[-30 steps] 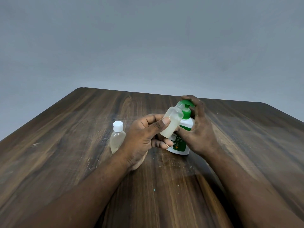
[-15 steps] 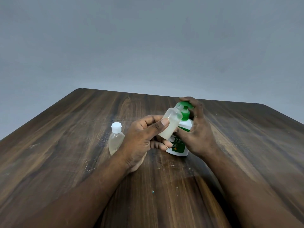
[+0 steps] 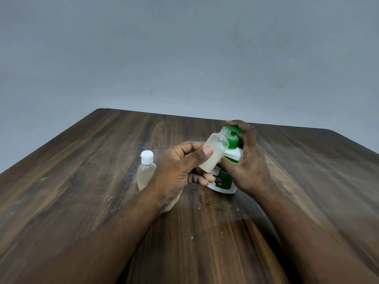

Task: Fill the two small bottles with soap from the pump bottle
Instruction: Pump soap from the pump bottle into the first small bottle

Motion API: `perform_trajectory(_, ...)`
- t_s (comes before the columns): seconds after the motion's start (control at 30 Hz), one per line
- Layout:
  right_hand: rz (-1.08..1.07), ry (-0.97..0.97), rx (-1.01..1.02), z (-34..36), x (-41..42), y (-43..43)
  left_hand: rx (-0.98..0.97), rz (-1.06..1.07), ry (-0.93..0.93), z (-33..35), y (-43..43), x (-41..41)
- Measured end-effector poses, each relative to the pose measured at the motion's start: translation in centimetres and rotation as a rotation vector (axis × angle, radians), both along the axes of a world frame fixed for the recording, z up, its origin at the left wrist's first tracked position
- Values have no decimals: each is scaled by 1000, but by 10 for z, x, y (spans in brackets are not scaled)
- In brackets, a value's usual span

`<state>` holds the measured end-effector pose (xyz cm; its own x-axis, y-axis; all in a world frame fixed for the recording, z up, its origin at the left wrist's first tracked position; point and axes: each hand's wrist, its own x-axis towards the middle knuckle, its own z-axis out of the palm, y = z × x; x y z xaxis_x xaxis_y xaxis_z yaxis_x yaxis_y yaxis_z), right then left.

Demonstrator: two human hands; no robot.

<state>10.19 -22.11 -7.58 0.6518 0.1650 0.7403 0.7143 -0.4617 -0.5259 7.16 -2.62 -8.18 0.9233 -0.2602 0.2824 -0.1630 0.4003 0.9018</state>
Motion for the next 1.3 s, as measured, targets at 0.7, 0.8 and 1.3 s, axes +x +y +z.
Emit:
perform_trajectory(0.7, -20, -16, -1, -3, 1, 0, 10, 5, -2, 3, -1, -1)
perform_trajectory(0.8, -7, -13, 19, -3, 2, -1, 11, 9, -4, 4, -1, -1)
perform_trajectory(1.3, 2, -4, 58, -5, 2, 2, 21, 38, 8, 3, 0, -1)
